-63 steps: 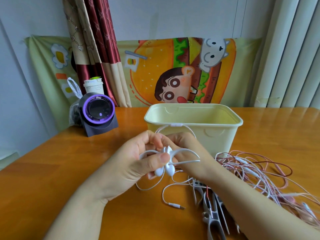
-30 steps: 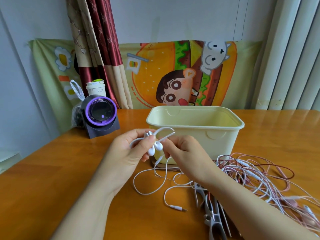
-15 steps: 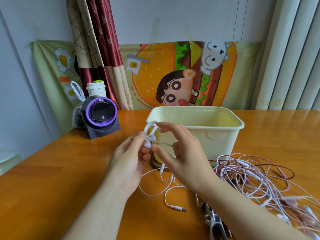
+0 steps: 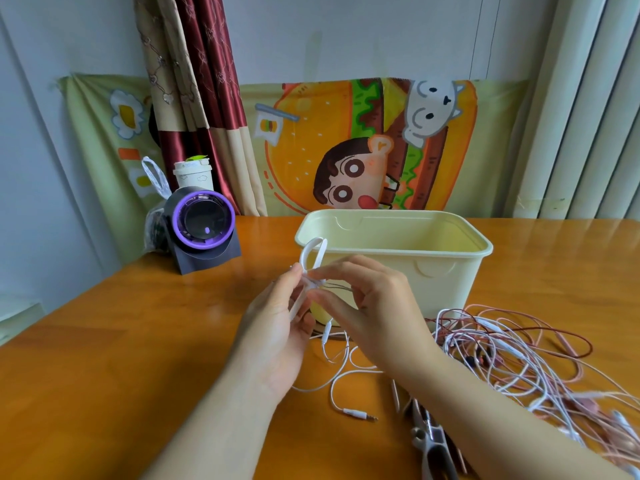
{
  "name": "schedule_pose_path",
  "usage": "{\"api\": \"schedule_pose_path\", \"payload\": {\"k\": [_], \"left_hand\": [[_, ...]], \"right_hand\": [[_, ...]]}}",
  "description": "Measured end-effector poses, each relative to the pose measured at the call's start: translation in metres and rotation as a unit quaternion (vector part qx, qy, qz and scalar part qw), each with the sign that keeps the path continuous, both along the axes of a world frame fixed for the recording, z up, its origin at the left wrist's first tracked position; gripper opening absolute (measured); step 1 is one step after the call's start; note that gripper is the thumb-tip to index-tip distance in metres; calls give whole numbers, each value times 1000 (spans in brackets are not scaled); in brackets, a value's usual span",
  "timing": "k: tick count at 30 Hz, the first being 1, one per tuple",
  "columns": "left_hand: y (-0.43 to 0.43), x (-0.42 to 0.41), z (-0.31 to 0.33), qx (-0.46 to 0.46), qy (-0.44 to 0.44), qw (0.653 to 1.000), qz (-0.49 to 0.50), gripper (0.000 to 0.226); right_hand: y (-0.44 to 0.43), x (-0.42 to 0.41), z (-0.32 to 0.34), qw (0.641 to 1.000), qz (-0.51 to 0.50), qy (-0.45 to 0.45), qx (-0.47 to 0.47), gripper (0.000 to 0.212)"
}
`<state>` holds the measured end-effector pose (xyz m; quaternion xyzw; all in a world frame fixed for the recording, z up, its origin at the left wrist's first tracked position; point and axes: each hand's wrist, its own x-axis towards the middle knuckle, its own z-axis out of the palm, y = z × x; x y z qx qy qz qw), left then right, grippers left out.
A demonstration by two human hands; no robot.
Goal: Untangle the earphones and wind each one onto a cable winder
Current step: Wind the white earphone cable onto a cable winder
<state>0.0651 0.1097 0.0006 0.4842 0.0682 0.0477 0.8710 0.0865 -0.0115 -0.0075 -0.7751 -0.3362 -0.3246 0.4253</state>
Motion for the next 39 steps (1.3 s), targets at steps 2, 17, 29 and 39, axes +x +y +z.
{"api": "schedule_pose_path", "payload": {"k": [2, 17, 29, 39], "left_hand": [[5, 1, 1, -1, -10, 1000, -13, 18], [25, 3, 1, 131, -24, 987, -87, 38], [27, 2, 3, 94, -53, 990, -92, 34], [32, 4, 1, 83, -92, 988, -94, 41]], "right_hand": [[-4, 3, 3, 1000, -8, -13, -26, 16], [-22, 12, 16, 988, -20, -22, -154, 21], [-30, 9, 26, 992, 0, 32, -121, 27], [-26, 14, 13, 984, -15, 136, -117, 14]]}}
